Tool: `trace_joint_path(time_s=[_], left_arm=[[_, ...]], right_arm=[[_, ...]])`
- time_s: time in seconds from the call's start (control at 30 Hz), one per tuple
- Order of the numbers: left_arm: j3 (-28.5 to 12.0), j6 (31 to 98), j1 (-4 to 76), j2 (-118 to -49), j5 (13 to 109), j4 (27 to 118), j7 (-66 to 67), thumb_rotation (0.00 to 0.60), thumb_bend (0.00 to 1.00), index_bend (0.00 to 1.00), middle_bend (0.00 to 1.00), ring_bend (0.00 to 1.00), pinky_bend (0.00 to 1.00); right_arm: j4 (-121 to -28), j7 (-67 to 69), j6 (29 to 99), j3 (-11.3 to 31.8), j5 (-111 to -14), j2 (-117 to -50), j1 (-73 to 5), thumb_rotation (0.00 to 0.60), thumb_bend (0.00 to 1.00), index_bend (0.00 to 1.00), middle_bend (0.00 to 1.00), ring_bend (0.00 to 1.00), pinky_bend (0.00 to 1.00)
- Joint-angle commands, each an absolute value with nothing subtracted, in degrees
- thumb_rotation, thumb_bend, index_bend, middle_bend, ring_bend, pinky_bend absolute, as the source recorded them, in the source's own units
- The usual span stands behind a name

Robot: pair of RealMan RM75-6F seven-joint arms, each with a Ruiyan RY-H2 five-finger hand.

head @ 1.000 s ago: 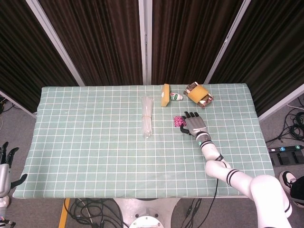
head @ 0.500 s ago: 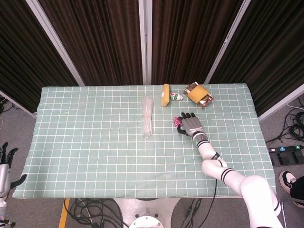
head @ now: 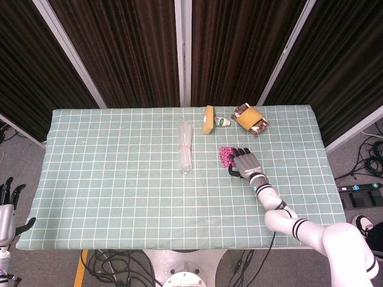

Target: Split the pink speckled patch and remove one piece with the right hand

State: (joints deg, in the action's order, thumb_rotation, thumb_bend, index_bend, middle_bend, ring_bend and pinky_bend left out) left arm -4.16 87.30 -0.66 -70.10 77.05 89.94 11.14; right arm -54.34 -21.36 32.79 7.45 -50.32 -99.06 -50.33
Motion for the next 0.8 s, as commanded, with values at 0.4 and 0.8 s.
trace_joint_path(time_s=[0.4, 0.8], left_arm=[[-4.04, 87.30, -0.69, -70.44, 77.33, 89.04, 10.06, 0.600, 0.20, 0.22, 0.09, 0.09, 0.13], [-3.78, 87.98, -1.34, -70.63, 77.45, 88.73, 9.38, 0.600, 0.20, 0.22, 0.09, 0.09, 0.13]], right_arm=[[-68.74, -28.14, 39.59, 3.31, -46.84, -91.22, -47.15, 0.000, 0.64, 0.17, 0.00, 0.00, 0.00], [-60.93, -27.71, 37.96, 5.76, -44.28, -96.32, -49.83, 0.000, 0.64, 0.17, 0.00, 0.00, 0.00]])
